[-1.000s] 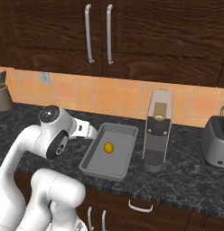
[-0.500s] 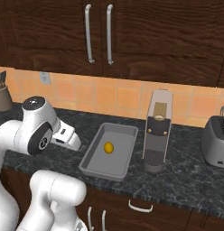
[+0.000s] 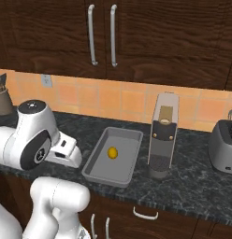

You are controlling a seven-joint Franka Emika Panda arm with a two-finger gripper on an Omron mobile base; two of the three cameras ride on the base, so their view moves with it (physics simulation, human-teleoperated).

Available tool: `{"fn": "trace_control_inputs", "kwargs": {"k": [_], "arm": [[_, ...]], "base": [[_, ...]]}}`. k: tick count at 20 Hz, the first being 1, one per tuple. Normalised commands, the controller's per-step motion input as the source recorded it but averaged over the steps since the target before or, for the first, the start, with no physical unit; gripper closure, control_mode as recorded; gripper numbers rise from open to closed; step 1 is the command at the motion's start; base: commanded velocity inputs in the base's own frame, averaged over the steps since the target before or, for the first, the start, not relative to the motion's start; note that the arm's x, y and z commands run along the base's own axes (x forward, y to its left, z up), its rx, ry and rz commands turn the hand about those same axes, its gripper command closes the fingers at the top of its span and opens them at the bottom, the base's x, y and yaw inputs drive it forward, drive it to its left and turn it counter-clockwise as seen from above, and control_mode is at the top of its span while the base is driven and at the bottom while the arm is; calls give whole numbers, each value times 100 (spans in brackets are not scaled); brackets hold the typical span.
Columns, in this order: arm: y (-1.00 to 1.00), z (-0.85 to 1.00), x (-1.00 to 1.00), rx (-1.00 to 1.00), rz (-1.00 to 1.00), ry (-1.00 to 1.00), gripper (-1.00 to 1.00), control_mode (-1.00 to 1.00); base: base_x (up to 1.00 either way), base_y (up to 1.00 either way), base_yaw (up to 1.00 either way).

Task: Place one lemon and one chicken drumstick in each tupperware on the nearby counter, to pack two identical lunches.

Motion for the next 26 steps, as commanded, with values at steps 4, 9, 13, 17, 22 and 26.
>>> {"fn": "trace_control_inputs", "kwargs": {"k": [4, 9, 13, 17, 22, 26], "arm": [[-1, -4, -17, 0, 3, -1, -100, 100], [0, 0, 0, 0, 0, 0, -100, 100], [0, 0, 0, 0, 0, 0, -100, 100], [0, 0, 0, 0, 0, 0, -100, 100], [0, 0, 0, 0, 0, 0, -100, 100], [0, 0, 0, 0, 0, 0, -100, 100]], "base": [[-47, -20, 8], [-54, -97, 0], [-41, -100, 0], [-34, -100, 0], [-47, -100, 0], [-78, -100, 3]]}}
